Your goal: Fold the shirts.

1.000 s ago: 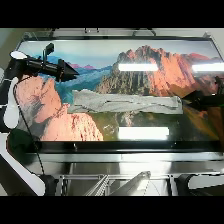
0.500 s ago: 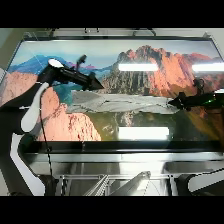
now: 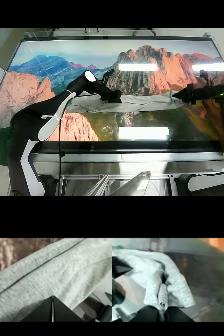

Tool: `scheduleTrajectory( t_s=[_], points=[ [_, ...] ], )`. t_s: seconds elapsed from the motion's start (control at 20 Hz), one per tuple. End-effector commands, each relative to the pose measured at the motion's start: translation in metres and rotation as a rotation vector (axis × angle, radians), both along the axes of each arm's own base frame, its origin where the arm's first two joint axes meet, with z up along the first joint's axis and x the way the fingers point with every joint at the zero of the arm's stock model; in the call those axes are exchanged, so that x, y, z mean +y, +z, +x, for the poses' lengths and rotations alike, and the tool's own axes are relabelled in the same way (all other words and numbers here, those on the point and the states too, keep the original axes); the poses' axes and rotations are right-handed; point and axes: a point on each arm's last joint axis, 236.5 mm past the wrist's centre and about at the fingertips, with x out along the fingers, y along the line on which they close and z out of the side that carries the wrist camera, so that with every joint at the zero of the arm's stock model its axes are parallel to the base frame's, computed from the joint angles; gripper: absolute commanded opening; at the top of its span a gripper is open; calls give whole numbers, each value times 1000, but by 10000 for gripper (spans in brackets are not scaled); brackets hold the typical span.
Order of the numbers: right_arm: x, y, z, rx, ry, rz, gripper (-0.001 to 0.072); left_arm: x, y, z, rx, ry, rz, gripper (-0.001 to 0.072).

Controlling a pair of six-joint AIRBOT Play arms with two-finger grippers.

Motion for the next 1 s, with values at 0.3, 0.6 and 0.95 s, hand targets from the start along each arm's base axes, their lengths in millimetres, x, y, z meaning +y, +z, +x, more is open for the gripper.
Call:
scheduleTrajectory(
  t_s=[0.3,0.6,0.95],
  points=[
    [128,147,1,-282,169,268,19,-9,182,-7,-39,-68,-520,9],
    [316,122,14,-413,166,130,20,111,383,-67,-359,-169,-655,9],
    [506,39,-4,-521,255,48,154,145,425,-140,-498,-175,-588,9]
  ],
)
